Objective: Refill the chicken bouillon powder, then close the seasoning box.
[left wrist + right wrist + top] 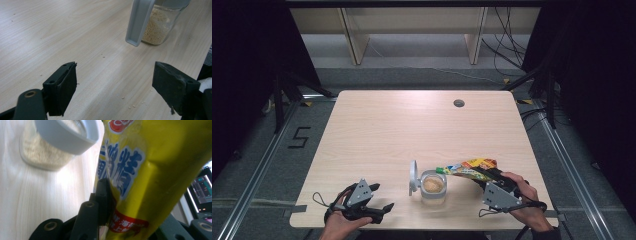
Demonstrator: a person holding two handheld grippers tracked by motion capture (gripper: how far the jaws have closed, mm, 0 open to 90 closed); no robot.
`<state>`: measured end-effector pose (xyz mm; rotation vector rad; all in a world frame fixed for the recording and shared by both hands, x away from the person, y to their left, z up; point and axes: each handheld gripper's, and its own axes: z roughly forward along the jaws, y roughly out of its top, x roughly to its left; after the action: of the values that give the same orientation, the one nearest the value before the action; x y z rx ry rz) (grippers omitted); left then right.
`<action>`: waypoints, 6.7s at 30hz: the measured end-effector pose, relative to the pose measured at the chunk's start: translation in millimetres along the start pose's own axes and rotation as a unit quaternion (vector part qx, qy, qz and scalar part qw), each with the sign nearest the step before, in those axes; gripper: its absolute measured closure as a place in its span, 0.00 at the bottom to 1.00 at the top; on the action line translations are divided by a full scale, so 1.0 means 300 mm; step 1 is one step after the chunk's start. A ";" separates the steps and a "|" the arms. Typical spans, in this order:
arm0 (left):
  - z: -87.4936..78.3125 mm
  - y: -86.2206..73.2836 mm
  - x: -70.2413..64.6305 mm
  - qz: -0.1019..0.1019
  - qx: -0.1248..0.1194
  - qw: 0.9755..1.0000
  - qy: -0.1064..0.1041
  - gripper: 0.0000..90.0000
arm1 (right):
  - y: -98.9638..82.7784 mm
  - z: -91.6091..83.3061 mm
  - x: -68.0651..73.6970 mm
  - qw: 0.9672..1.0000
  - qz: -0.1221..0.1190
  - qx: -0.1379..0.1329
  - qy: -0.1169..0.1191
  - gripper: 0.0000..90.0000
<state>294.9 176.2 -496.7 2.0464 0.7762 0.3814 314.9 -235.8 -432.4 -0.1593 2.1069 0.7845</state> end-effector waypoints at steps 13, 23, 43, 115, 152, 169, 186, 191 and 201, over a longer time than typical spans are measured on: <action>-0.003 0.002 0.004 0.009 0.008 1.000 -0.001 0.21 | -0.074 0.022 -0.004 0.992 0.122 -0.038 -0.019 0.86; -0.001 0.003 0.005 0.013 0.010 1.000 0.004 0.21 | -0.106 0.065 -0.015 0.974 0.213 -0.071 -0.024 0.90; 0.003 0.000 0.006 0.010 0.016 1.000 -0.003 0.21 | -0.206 -0.019 0.006 0.930 0.350 -0.071 -0.090 0.88; -0.013 0.073 -0.019 0.030 -0.010 1.000 0.001 0.90 | -0.155 -0.171 0.216 0.885 0.444 0.138 -0.014 0.35; 0.005 0.296 -0.089 0.089 -0.032 0.995 -0.041 0.99 | -0.144 -0.156 0.225 0.891 0.429 0.146 -0.006 0.35; 0.026 0.339 -0.124 0.103 -0.044 0.992 -0.051 0.98 | -0.141 -0.155 0.228 0.890 0.431 0.147 -0.004 0.35; -0.009 0.333 -0.099 0.067 -0.071 0.991 -0.090 0.86 | -0.144 -0.154 0.224 0.894 0.423 0.144 -0.005 0.35; -0.023 0.296 -0.075 0.045 -0.075 0.992 -0.095 0.67 | -0.144 -0.155 0.224 0.894 0.425 0.145 -0.004 0.35; -0.020 0.233 -0.051 0.029 -0.068 0.994 -0.076 0.29 | -0.142 -0.153 0.225 0.895 0.423 0.143 -0.003 0.35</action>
<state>306.9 141.5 -435.0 1.9471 0.5847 0.2981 257.5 -285.7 -484.4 0.9809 2.2344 0.9254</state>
